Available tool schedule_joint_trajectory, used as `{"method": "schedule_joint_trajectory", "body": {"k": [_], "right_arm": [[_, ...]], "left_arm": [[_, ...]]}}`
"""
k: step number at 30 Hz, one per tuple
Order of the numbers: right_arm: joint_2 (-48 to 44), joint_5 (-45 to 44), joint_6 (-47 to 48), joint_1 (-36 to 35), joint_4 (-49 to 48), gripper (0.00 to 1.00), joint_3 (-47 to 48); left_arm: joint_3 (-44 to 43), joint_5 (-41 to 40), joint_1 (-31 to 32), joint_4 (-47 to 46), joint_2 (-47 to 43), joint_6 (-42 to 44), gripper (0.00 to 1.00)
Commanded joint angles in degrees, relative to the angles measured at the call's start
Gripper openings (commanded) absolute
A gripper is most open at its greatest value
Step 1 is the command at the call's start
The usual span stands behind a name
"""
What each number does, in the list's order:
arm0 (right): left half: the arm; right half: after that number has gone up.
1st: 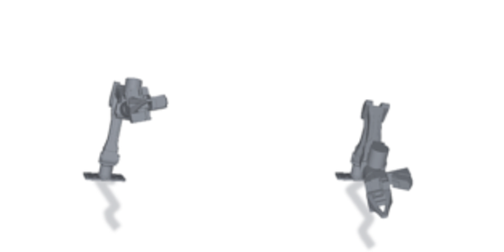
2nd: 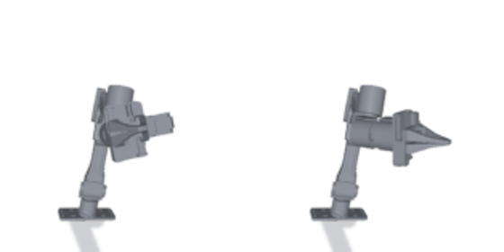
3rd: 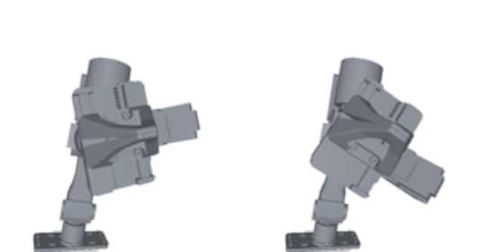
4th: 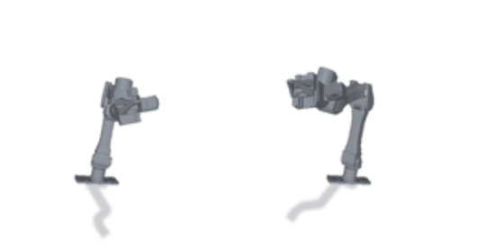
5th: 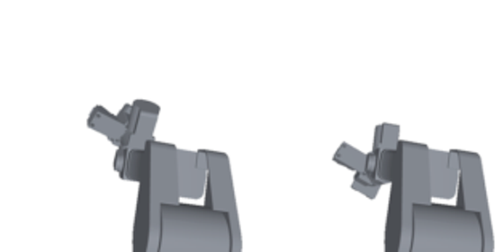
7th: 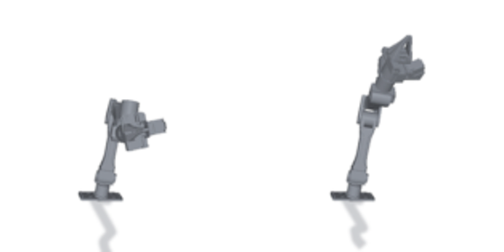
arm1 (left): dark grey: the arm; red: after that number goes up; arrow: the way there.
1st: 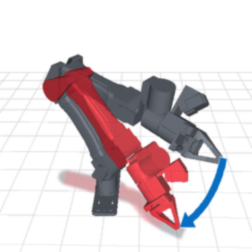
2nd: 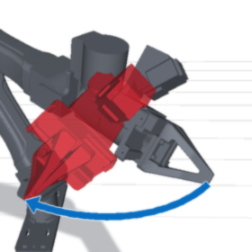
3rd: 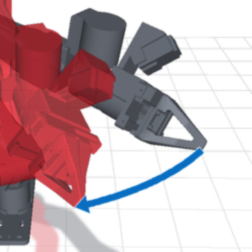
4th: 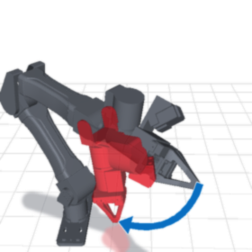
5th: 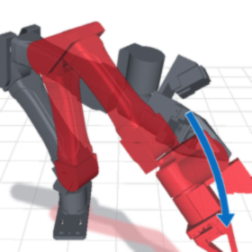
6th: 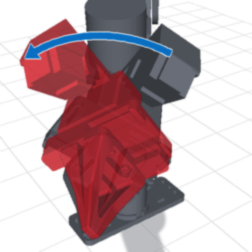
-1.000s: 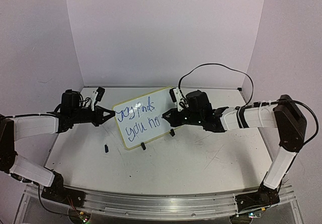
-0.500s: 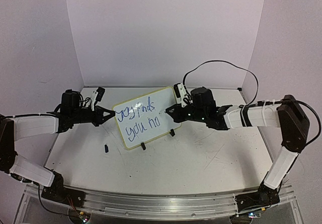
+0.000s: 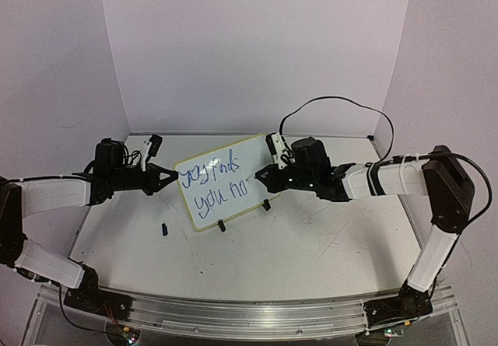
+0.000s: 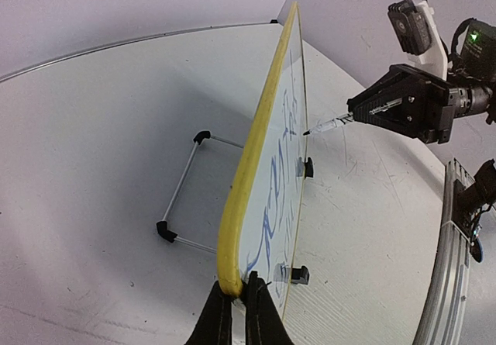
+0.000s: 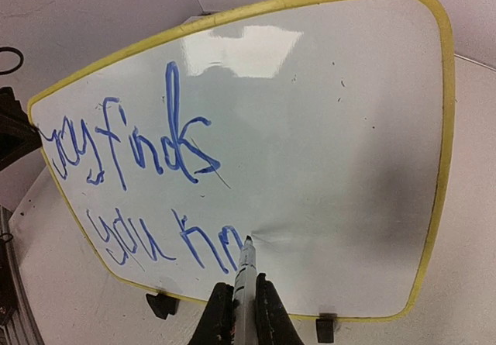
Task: Write a sentence on the whiteboard
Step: Write on the whiteboard with the whiteboard marker without the cap.
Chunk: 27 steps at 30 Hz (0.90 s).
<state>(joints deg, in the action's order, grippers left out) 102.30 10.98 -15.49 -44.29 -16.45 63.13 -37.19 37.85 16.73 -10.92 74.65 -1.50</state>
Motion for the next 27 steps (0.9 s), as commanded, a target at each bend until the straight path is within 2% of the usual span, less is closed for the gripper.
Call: {"method": "schedule_joint_trajectory", "body": {"k": [1,27], "right_arm": [[1.0,-0.1,0.8,-0.1,-1.1,0.00,3.0],[1.3,-1.4,-1.0,-0.1,-1.0,0.00,0.3]], "left_arm": [[-1.3,-2.5,0.5,2.9,1.1,4.4,0.00],[-1.3,-2.2,0.4,2.9,1.3,4.4,0.00]]}}
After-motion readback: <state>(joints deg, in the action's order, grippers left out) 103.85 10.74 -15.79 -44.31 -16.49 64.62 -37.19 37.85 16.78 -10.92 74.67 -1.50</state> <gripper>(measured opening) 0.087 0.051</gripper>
